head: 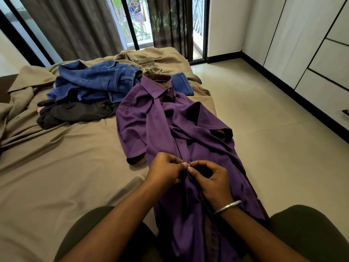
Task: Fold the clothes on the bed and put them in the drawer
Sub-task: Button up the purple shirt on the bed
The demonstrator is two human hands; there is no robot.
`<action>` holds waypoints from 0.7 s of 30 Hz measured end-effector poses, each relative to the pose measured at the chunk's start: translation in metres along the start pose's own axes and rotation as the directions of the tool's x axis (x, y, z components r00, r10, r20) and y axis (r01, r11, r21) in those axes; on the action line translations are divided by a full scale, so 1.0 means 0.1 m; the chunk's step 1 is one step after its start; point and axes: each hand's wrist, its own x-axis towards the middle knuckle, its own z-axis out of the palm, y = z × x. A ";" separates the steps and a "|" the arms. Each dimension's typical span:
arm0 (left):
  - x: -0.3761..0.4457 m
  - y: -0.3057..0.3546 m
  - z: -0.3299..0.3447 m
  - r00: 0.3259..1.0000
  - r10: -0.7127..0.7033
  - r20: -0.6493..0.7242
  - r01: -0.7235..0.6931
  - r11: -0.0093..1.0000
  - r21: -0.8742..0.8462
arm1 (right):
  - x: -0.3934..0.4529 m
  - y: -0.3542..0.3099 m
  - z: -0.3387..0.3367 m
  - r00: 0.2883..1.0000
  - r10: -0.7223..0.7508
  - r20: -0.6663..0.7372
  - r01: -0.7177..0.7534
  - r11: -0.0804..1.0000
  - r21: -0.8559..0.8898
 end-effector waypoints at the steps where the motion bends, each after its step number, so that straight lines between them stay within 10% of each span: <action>1: 0.00 0.00 0.00 1.000 -0.010 0.012 0.010 1.000 -0.006 | 0.00 0.00 0.00 1.000 -0.003 -0.004 0.003 1.000 -0.005; 21: -0.03 -0.05 -0.03 0.997 -0.031 0.069 0.015 0.974 0.225 | -0.11 -0.02 0.03 0.998 -0.050 0.042 0.062 0.933 -0.354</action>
